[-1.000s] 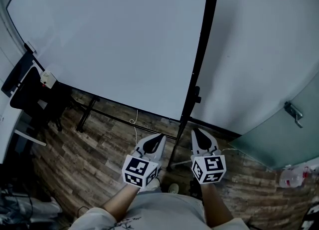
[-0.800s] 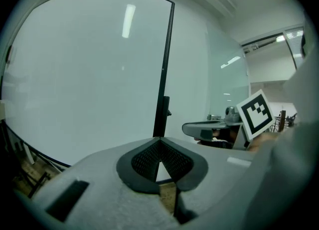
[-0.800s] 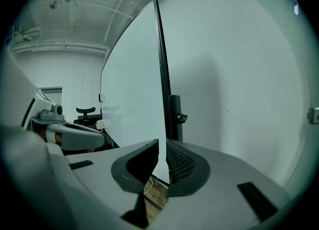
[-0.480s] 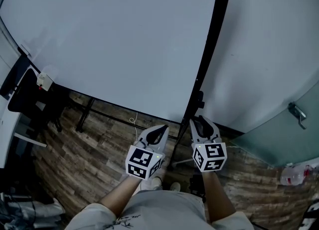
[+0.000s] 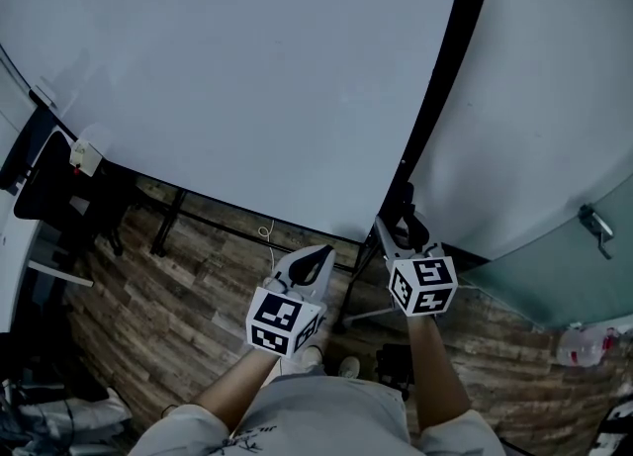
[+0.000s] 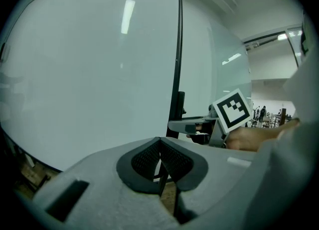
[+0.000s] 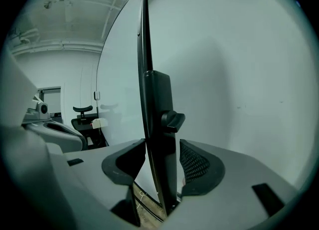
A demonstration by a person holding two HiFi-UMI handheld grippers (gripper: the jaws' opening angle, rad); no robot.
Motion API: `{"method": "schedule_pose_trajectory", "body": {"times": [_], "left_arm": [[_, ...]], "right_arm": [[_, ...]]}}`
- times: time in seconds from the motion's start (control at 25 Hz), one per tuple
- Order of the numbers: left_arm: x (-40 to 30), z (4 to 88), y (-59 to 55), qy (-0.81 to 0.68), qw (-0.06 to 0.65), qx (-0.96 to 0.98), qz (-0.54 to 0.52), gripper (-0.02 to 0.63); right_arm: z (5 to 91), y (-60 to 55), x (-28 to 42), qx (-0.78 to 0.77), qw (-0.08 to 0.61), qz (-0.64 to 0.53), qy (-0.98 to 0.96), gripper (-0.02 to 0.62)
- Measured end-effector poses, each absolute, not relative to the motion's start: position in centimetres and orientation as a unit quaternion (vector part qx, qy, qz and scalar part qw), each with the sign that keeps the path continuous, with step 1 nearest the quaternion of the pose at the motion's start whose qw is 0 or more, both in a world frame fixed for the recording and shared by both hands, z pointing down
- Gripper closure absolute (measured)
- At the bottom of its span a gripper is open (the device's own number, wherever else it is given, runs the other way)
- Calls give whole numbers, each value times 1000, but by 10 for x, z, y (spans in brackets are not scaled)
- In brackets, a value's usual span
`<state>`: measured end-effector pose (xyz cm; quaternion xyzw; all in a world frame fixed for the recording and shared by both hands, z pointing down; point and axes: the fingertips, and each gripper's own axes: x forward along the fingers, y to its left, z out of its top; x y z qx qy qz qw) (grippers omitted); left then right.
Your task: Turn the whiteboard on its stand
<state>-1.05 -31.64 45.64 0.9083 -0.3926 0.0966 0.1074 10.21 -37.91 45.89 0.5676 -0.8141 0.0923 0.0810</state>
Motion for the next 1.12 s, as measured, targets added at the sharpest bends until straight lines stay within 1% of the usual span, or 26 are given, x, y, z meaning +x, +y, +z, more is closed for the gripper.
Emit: {"method": "schedule_pose_trajectory", "body": {"times": [0.2, 0.48, 1.12], "left_arm": [[-17, 460, -318, -397, 113, 906, 98, 595], [-21, 466, -317, -398, 120, 904, 99, 595], [-6, 461, -300, -388, 118, 909, 94, 595]], "right_arm": [[460, -386, 91, 530, 92, 77, -840, 411], [461, -386, 92, 525, 92, 81, -843, 413], [459, -355, 117, 543, 88, 86, -831, 416]]}}
